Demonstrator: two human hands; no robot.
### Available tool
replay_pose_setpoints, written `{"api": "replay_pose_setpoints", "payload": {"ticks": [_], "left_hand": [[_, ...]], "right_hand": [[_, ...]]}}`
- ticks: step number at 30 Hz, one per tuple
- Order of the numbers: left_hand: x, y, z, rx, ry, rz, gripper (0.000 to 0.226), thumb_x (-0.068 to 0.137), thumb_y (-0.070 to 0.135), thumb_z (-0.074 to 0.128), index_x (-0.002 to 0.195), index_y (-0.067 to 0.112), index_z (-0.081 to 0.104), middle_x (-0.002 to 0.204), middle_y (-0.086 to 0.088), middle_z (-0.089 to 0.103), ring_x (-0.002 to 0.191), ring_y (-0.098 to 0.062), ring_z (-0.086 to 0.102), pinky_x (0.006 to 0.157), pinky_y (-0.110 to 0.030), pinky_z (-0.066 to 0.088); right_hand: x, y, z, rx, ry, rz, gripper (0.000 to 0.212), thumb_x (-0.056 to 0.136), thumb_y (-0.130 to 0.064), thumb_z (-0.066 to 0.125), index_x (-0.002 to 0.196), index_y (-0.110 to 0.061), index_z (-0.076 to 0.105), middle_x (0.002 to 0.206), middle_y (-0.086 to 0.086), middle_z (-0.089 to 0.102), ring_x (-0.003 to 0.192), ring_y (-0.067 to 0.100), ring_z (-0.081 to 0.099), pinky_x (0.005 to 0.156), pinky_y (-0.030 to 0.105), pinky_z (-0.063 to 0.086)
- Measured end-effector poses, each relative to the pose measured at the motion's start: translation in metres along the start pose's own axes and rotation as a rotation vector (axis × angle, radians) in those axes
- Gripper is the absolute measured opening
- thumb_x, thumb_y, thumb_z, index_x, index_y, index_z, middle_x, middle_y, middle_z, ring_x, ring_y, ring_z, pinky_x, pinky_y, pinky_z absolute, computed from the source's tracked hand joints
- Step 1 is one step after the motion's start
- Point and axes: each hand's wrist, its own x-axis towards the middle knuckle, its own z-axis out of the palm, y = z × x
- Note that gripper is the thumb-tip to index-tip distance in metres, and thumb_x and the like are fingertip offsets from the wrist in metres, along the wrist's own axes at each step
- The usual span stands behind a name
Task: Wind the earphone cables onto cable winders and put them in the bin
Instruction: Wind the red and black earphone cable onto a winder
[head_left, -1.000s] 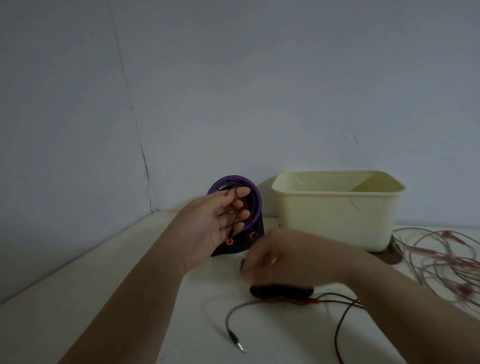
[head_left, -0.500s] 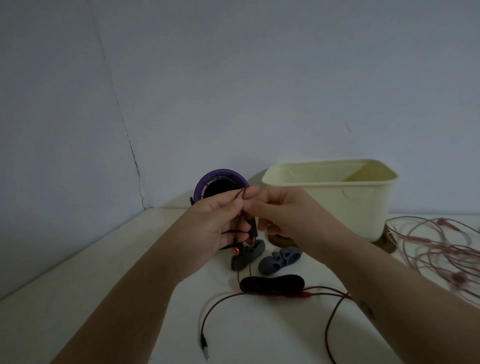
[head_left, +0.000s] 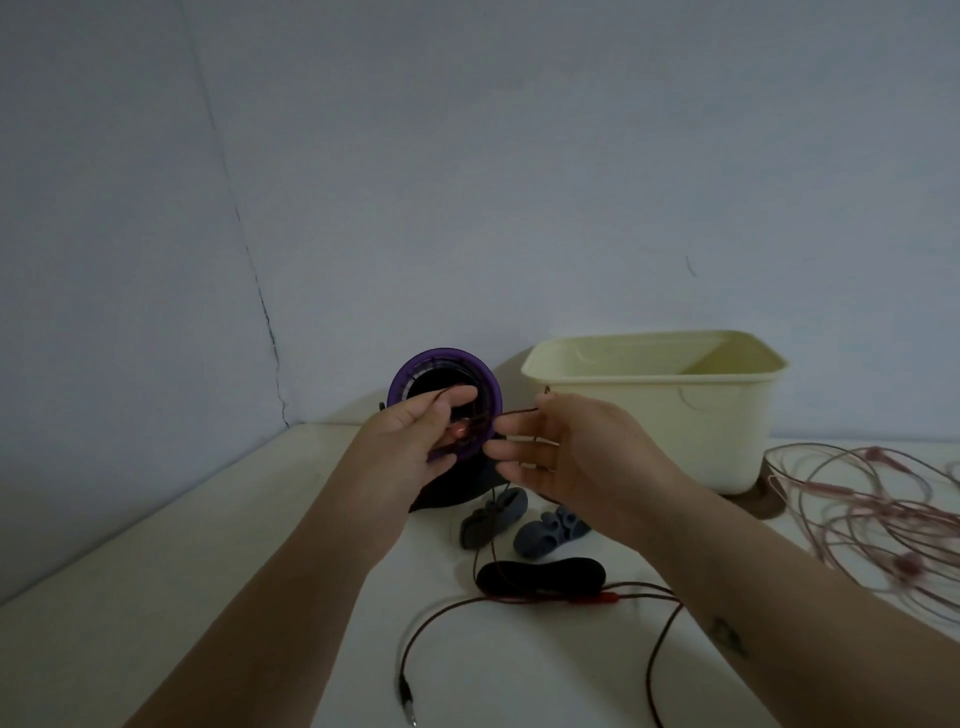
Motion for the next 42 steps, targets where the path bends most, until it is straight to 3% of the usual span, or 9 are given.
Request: {"api": "replay_pose_setpoints", "payload": {"ticks": [4,12,19,23,26,32,36,39,42], "left_hand": [[0.003,0.000,-0.002,-0.145,0.069,-0.029,0.025,0.101,0.015,0.044,0.103,0.016,0.068,0.082,0.004,0.066,0.078,-0.008,0.064,0.071,-0.021,0.053],[0.009,0.002,-0.010,-0.749,0.180,-0.183,0.016,0.097,0.009,0.050,0.097,0.002,0.064,0.058,0.000,0.048,0.048,-0.006,0.060,0.054,-0.023,0.057],[-0.008,0.018,0.000,-0.161,-0.116,-0.152,0.025,0.097,0.022,0.049,0.108,0.013,0.070,0.078,0.002,0.064,0.042,-0.004,0.028,0.043,-0.015,0.035],[-0.021,0.029,0.013,-0.076,-0.312,-0.087,0.048,0.082,0.042,0.049,0.109,0.006,0.064,0.091,-0.010,0.062,0.040,-0.003,0.026,0.044,-0.016,0.027],[-0.028,0.040,0.015,-0.022,-0.365,0.017,0.028,0.074,0.042,0.053,0.075,0.023,0.073,0.065,0.000,0.053,0.039,-0.002,0.026,0.043,-0.015,0.026],[-0.034,0.050,0.008,0.059,-0.402,0.047,0.027,0.076,0.036,0.050,0.063,0.028,0.073,0.046,0.008,0.034,0.040,-0.001,0.027,0.043,-0.014,0.027],[-0.033,0.050,0.005,-0.001,-0.445,0.046,0.030,0.085,0.039,0.055,0.072,0.023,0.076,0.044,0.009,0.034,0.041,-0.002,0.029,0.045,-0.014,0.032],[-0.028,0.054,-0.006,-0.087,-0.366,0.096,0.034,0.085,0.038,0.052,0.067,0.022,0.075,0.043,0.010,0.034,0.043,-0.003,0.034,0.048,-0.015,0.039],[-0.019,0.058,-0.022,-0.229,-0.203,0.114,0.035,0.081,0.034,0.047,0.060,0.019,0.071,0.042,0.009,0.033,0.048,-0.006,0.043,0.056,-0.018,0.050]], "right_hand": [[0.004,-0.002,0.001,0.125,0.088,-0.037,0.034,0.102,-0.014,0.031,0.106,0.007,0.057,0.095,0.019,0.068,0.075,0.023,0.067,0.057,0.029,0.055],[0.004,-0.012,-0.004,0.233,0.259,-0.163,0.034,0.101,-0.013,0.035,0.074,-0.002,0.052,0.048,0.003,0.060,0.053,0.019,0.059,0.067,0.031,0.045],[-0.011,-0.023,-0.010,-0.400,-0.077,-0.224,0.021,0.093,-0.019,0.054,0.076,-0.018,0.066,0.086,0.002,0.073,0.092,0.021,0.066,0.093,0.040,0.047],[-0.029,-0.035,0.001,-0.829,-0.105,-0.431,0.015,0.083,-0.028,0.068,0.069,-0.027,0.070,0.075,-0.009,0.071,0.075,0.015,0.063,0.082,0.030,0.054],[-0.039,-0.040,0.006,-0.891,-0.158,-0.552,0.011,0.078,-0.032,0.071,0.068,-0.028,0.072,0.072,-0.006,0.069,0.065,0.023,0.053,0.066,0.025,0.044],[-0.022,-0.032,-0.006,-0.518,-0.280,-0.443,0.046,0.068,-0.045,0.074,0.105,-0.021,0.060,0.111,0.007,0.067,0.106,0.021,0.064,0.098,0.041,0.047],[-0.016,-0.019,-0.012,-0.509,-0.569,-0.121,0.054,0.082,-0.030,0.065,0.130,-0.015,0.047,0.101,0.011,0.066,0.089,0.025,0.064,0.081,0.035,0.052],[-0.014,-0.024,-0.029,-0.642,-0.555,-0.055,0.033,0.082,-0.026,0.065,0.105,-0.004,0.057,0.061,0.003,0.043,0.053,0.015,0.032,0.049,0.021,0.034],[-0.014,-0.039,-0.046,-0.716,-0.441,-0.084,0.030,0.082,-0.029,0.068,0.088,-0.001,0.061,0.057,0.003,0.028,0.050,0.012,0.022,0.046,0.020,0.021]]}}
